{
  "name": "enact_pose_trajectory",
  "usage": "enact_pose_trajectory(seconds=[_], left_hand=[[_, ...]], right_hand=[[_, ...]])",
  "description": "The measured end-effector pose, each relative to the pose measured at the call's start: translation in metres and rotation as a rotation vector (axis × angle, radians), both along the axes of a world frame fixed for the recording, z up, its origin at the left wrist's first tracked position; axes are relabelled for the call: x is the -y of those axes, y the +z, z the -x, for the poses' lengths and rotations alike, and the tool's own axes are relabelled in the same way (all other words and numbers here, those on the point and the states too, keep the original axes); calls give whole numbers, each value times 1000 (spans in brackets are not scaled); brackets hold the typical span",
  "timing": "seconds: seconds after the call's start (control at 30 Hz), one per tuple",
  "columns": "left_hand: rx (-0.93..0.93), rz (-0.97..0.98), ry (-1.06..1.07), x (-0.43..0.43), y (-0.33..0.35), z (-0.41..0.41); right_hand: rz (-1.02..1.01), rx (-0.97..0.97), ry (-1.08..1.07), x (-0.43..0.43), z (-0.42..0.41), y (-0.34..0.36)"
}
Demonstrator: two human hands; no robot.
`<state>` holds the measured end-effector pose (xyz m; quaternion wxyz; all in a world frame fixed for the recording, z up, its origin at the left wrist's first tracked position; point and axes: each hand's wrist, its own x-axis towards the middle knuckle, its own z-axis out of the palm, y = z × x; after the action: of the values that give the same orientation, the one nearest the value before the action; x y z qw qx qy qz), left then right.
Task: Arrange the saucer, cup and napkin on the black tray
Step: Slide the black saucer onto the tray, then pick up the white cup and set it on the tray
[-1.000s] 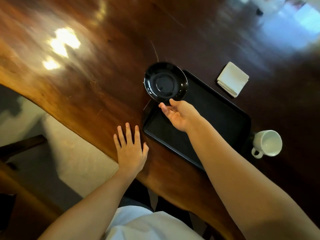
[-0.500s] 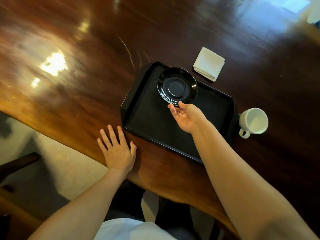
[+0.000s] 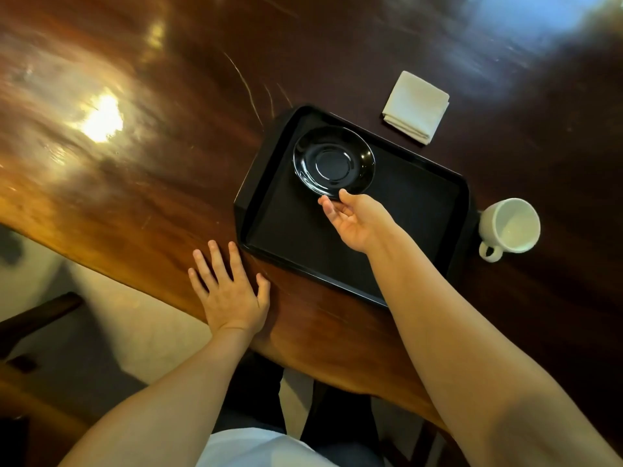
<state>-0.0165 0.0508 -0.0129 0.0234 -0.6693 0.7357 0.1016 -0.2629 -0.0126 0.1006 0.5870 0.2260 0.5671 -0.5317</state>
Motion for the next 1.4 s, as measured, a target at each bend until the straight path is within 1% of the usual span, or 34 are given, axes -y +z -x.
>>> enact_pose_trajectory(seconds=[0.4, 0.63, 0.8, 1.0, 1.17, 1.4], left_hand=[[-2, 29, -20, -1, -2, -2], [-4, 33, -19, -1, -5, -2], [-4, 38, -25, -1, -5, -4], [-1, 20, -26, -1, 0, -2], [-7, 6, -26, 0, 5, 0], [-12, -21, -17, -1, 10, 0]], right_hand=[[-22, -8, 8, 11, -8, -8], [18, -21, 37, 21, -10, -8], [9, -30, 45, 22, -11, -13], [13, -4, 50, 13, -12, -14], [-4, -24, 81, 2, -4, -8], [-81, -122, 35, -32, 26, 1]])
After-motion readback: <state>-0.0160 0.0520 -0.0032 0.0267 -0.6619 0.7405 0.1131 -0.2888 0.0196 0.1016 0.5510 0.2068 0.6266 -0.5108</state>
